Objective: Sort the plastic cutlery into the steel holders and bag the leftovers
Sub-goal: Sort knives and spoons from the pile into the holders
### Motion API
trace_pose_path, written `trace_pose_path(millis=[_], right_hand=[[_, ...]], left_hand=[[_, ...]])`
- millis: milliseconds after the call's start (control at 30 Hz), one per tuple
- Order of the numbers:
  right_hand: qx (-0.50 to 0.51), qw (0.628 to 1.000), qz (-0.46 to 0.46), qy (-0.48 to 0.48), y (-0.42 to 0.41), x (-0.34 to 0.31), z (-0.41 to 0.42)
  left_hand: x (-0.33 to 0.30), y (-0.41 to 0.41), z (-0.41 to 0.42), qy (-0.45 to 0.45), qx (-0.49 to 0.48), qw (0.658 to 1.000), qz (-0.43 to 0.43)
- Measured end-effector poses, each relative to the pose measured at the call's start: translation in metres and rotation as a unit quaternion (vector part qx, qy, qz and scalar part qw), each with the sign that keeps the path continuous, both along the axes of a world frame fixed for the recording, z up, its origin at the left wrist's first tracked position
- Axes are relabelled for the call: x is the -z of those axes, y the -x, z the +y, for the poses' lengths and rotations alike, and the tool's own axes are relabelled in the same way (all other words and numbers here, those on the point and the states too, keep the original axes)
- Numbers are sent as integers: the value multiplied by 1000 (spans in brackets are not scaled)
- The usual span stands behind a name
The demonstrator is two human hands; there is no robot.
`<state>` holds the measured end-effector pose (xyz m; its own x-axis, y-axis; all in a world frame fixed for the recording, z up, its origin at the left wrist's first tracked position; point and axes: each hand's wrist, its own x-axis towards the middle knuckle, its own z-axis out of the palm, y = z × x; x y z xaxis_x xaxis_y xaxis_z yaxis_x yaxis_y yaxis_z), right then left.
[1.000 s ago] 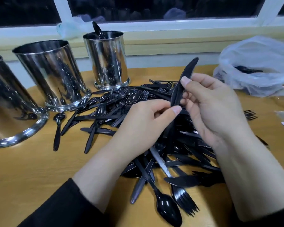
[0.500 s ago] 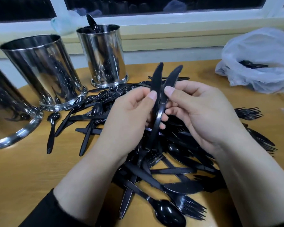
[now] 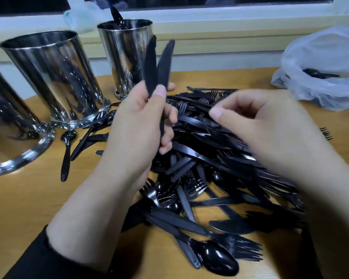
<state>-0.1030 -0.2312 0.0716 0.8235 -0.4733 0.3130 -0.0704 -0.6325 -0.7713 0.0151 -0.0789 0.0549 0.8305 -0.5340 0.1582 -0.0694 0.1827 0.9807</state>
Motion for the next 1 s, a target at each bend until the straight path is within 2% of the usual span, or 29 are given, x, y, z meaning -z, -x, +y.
trace_pose_path(millis=[133,300,500,633,833,1000], right_hand=[[-53,963,239,116,6,-1,-3],[-56,937,306,158,-1,5,2],[-50,937,304,167,-3,9,6],[-24,956,254,147,-2,13,1],[-16,990,142,11,1,6,-3],[-41,993,98,-45,-3,1,9]], left_hand=[[3,0,5,-36,0,999,16],[7,-5,10,-43,-18,998,48],[6,-9,12,-22,-41,997,61],[5,-9,12,-2,-62,997,47],[10,-8,13,17,-65,996,67],[15,3,3,1,-18,997,81]])
